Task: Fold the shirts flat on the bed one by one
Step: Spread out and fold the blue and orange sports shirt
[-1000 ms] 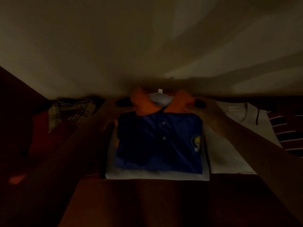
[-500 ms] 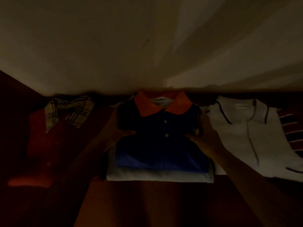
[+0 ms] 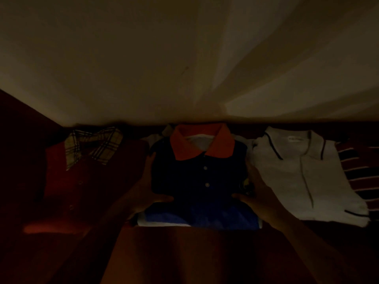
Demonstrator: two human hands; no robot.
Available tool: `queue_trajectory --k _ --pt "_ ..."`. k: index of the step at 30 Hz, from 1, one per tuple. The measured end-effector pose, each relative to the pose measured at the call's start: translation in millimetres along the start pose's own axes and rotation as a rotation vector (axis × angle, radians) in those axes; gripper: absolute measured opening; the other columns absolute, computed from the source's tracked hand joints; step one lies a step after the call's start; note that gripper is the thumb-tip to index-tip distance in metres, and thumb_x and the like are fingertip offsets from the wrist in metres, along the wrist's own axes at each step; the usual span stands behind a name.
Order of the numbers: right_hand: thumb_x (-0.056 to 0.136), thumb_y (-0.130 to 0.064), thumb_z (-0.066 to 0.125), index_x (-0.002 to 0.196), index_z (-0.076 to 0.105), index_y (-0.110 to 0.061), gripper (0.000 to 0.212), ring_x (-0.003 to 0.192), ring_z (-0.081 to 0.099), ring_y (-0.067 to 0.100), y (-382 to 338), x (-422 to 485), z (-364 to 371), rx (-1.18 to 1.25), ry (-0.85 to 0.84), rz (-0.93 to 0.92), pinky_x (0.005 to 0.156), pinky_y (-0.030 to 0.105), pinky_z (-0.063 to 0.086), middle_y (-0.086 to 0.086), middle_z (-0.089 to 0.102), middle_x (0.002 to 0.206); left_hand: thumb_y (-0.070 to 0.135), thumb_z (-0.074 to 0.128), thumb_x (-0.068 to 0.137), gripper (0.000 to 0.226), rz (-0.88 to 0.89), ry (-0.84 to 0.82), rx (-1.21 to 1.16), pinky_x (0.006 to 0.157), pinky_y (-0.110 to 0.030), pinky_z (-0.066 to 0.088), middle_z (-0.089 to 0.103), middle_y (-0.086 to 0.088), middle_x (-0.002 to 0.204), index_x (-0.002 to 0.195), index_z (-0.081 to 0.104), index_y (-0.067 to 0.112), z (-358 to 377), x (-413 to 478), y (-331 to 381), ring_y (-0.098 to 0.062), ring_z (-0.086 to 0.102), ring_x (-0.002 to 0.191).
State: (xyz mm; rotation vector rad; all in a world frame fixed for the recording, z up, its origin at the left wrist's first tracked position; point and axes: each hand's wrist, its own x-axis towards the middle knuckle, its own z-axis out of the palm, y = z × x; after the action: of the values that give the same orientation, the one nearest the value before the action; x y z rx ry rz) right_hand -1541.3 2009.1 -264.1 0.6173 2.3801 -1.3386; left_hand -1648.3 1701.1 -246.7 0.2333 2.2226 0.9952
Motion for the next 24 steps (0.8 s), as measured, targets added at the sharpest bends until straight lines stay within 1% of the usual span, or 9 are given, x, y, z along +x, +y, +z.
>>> queue_trajectory --k 2,5,7,9,11,14,16,19,24 --pt "0.083 -0.023 0.080 0.155 0.014 -0.031 0.098 0.132 0.038 0.010 -4.1 1.6 -1.9 0.025 0.045 0.032 0.107 0.020 0.026 -0.003 0.034 0.154 0.098 0.053 0.038 0.153 -0.034 -0.013 -0.003 0.122 -0.040 0.016 0.002 -0.007 0.165 0.154 -0.005 0.017 -3.6 -1.9 2.0 -0.028 0.009 0.153" --pt "0.090 -0.019 0.073 0.149 0.031 -0.021 0.073 0.124 0.044 0.015 1.3 5.8 -7.1 -0.116 0.013 0.116 0.115 0.029 0.026 -0.008 0.041 0.131 0.051 0.085 0.066 0.136 -0.084 -0.049 0.064 0.121 -0.040 0.021 0.004 0.006 0.164 0.151 -0.020 0.033 -8.0 -5.0 -9.7 -0.022 0.017 0.151" --pt "0.097 -0.017 0.063 0.135 0.045 -0.026 0.043 0.103 0.047 0.010 4.8 4.0 -10.3 -0.231 -0.027 0.096 0.110 0.041 0.039 -0.011 0.043 0.113 0.043 0.086 0.072 0.130 -0.031 0.000 0.168 0.122 -0.044 0.017 0.002 0.000 0.166 0.153 -0.015 0.028 -6.2 -4.9 -16.8 -0.026 0.011 0.153" --pt "0.098 -0.026 0.060 0.142 0.040 -0.027 0.049 0.103 0.051 0.016 3.1 3.5 -11.8 -0.347 0.125 -0.044 0.096 0.041 0.049 -0.006 0.048 0.118 0.063 0.069 0.075 0.114 -0.027 0.217 0.246 0.119 -0.050 0.022 0.009 -0.010 0.165 0.159 0.002 0.025 -1.9 0.6 -8.9 -0.032 0.015 0.150" --pt "0.096 -0.037 0.060 0.151 0.033 -0.023 0.063 0.124 0.048 0.028 -5.7 10.5 -7.8 -0.449 0.273 -0.207 0.099 0.045 0.047 0.011 0.046 0.143 0.076 0.046 0.084 0.096 0.052 0.388 0.366 0.117 -0.051 0.022 0.013 -0.013 0.164 0.159 0.015 0.026 5.4 11.5 1.9 -0.033 0.018 0.148" --pt "0.100 -0.053 0.039 0.159 0.017 -0.020 0.071 0.151 0.015 0.031 -23.9 28.7 10.9 -0.596 0.265 -0.414 0.118 0.046 0.023 0.012 0.015 0.165 0.086 -0.003 0.079 0.101 0.166 0.282 0.608 0.123 -0.051 0.003 -0.006 -0.007 0.167 0.160 0.004 0.025 21.5 34.4 4.7 -0.027 -0.005 0.154" --pt "0.096 -0.063 0.017 0.159 0.003 -0.023 0.076 0.153 -0.003 0.028 -25.5 41.1 27.0 -0.689 0.140 -0.357 0.124 0.047 0.007 0.006 -0.003 0.167 0.085 -0.024 0.070 0.108 0.112 0.216 0.771 0.123 -0.052 -0.007 -0.020 -0.005 0.165 0.158 -0.012 0.025 34.0 46.4 -9.3 -0.025 -0.019 0.152" --pt "0.091 -0.067 0.002 0.158 -0.004 -0.025 0.080 0.153 -0.012 0.025 -11.4 48.4 44.2 -0.802 0.099 -0.244 0.123 0.050 0.007 0.005 -0.011 0.166 0.082 -0.016 0.079 0.095 0.073 0.260 0.824 0.123 -0.052 -0.008 -0.022 -0.003 0.164 0.157 -0.016 0.027 44.1 56.4 -28.7 -0.026 -0.020 0.151" --pt "0.096 -0.069 0.014 0.157 -0.011 -0.028 0.078 0.152 -0.013 0.023 -28.2 55.3 33.8 -0.834 -0.038 -0.152 0.122 0.051 -0.002 0.002 -0.015 0.166 0.082 0.008 0.086 0.090 -0.034 0.084 0.779 0.121 -0.055 -0.011 -0.028 -0.001 0.163 0.154 -0.022 0.030 29.6 64.3 -12.9 -0.026 -0.024 0.150"
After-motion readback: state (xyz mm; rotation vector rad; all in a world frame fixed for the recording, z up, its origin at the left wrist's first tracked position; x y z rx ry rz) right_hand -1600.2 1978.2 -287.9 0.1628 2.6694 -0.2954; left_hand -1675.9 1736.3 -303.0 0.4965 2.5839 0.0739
